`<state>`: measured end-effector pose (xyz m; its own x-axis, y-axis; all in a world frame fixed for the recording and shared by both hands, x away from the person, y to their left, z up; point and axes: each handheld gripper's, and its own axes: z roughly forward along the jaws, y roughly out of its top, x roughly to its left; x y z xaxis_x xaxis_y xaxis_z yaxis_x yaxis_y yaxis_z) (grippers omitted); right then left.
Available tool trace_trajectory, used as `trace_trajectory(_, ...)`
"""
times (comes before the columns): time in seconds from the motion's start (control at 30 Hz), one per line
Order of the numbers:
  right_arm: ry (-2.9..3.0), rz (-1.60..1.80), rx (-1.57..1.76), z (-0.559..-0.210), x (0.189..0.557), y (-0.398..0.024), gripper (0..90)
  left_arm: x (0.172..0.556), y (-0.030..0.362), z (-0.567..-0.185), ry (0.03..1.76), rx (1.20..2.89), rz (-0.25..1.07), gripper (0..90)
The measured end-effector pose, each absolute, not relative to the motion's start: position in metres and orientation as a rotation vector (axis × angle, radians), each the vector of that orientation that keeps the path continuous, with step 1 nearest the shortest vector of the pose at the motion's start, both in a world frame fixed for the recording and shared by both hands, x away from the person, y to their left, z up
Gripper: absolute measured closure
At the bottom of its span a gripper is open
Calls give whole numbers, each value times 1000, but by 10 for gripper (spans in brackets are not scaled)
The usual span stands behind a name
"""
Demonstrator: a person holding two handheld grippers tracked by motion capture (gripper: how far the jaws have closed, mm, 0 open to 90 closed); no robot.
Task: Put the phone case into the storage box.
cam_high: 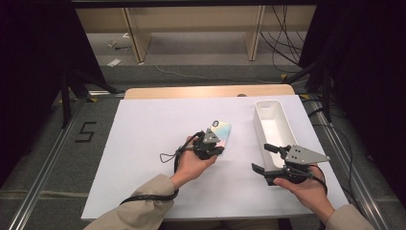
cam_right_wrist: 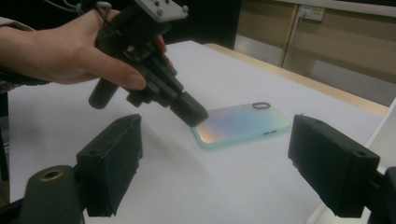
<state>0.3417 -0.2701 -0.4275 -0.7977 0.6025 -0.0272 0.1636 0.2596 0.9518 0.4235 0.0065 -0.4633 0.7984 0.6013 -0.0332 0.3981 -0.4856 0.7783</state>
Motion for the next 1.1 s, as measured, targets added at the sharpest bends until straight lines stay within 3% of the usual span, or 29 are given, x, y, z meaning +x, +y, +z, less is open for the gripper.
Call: trace_trajectory(1.1,2150,1554,702,-427,342,-271,186,437,-15,-490,761,2244,343,899)
